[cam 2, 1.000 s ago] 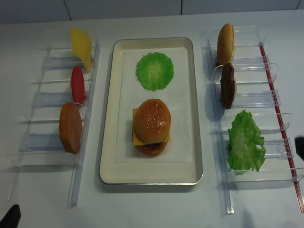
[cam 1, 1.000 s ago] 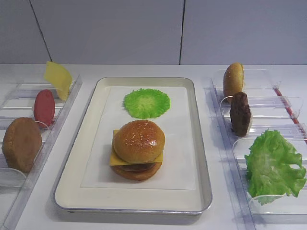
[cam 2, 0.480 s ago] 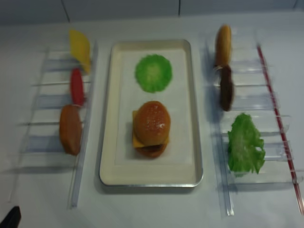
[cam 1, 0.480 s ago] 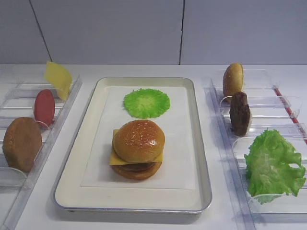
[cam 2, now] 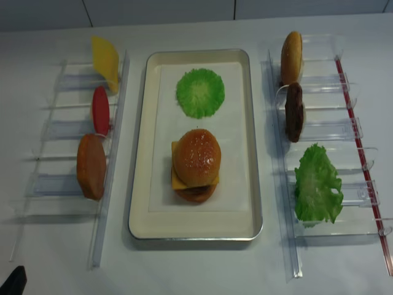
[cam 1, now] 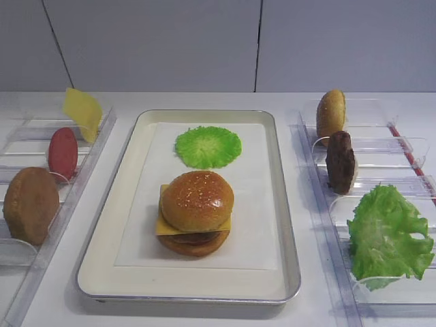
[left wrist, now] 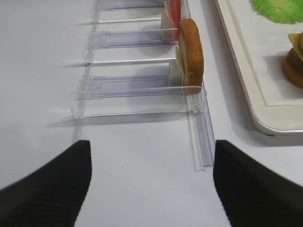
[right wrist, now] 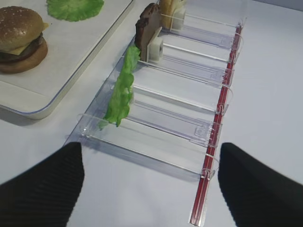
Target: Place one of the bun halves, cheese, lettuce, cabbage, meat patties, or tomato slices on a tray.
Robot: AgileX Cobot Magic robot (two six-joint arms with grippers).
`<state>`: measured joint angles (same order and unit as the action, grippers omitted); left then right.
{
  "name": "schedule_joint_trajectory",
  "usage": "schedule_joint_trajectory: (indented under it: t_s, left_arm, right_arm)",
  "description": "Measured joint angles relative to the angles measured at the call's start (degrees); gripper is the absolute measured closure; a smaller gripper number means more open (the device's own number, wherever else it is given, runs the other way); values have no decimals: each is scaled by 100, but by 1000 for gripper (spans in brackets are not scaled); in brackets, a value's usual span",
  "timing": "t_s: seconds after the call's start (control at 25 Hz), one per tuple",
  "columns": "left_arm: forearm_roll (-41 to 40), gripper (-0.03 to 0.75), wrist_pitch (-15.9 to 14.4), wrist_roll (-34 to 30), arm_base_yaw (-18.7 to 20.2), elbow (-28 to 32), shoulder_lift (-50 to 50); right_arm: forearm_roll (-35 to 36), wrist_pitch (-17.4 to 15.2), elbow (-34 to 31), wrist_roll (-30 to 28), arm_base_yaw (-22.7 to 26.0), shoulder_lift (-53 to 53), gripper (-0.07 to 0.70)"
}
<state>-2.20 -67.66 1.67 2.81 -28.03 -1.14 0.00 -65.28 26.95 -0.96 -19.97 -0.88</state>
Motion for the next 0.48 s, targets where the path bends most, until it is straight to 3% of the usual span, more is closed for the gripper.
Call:
schedule_joint_trajectory:
  t_s: [0.16,0.48]
  left_arm:
    - [0,223,0,0,0,0,0]
    - [0,223,0,0,0,0,0]
  right_arm:
    - [0,0,0,0,64,-8,46]
    - [0,0,0,0,1146,-8,46]
